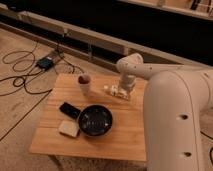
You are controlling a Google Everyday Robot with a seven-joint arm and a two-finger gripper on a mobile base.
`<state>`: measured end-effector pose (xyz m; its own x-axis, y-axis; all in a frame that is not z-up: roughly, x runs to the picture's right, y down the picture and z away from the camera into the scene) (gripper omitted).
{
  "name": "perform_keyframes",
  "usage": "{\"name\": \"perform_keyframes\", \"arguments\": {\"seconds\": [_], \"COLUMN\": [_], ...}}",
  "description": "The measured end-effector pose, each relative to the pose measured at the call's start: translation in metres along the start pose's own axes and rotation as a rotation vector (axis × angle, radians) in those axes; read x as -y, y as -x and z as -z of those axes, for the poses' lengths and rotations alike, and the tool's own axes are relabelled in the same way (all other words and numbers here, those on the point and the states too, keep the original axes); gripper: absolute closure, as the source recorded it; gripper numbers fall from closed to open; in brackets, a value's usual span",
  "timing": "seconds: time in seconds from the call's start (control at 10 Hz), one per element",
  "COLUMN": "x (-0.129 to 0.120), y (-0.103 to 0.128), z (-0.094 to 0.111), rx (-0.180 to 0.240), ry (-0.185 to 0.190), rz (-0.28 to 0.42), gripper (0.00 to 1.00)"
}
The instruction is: Stand the bottle upright
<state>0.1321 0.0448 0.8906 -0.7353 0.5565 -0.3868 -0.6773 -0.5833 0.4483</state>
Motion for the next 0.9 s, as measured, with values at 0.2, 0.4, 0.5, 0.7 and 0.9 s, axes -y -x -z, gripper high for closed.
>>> {"name": "perform_keyframes", "arguments": {"seconds": [0.2, 0.4, 0.5, 0.7, 0.9], "x": [0.0002, 0.0007, 0.0007, 0.0006, 0.0085], "y": [0.0001, 0.0006, 0.0006, 0.0007, -0.0058], "z": [-0.0001, 0.0, -0.0001, -0.0001, 0.0056], "rx": [0.0, 0.0, 0.0, 0.0, -0.017], "ry": [0.0, 0.0, 0.0, 0.001, -0.011], "rz": [0.0, -0.001, -0.001, -0.001, -0.002], "gripper": [0.35, 0.35, 0.35, 0.35, 0.35]}}
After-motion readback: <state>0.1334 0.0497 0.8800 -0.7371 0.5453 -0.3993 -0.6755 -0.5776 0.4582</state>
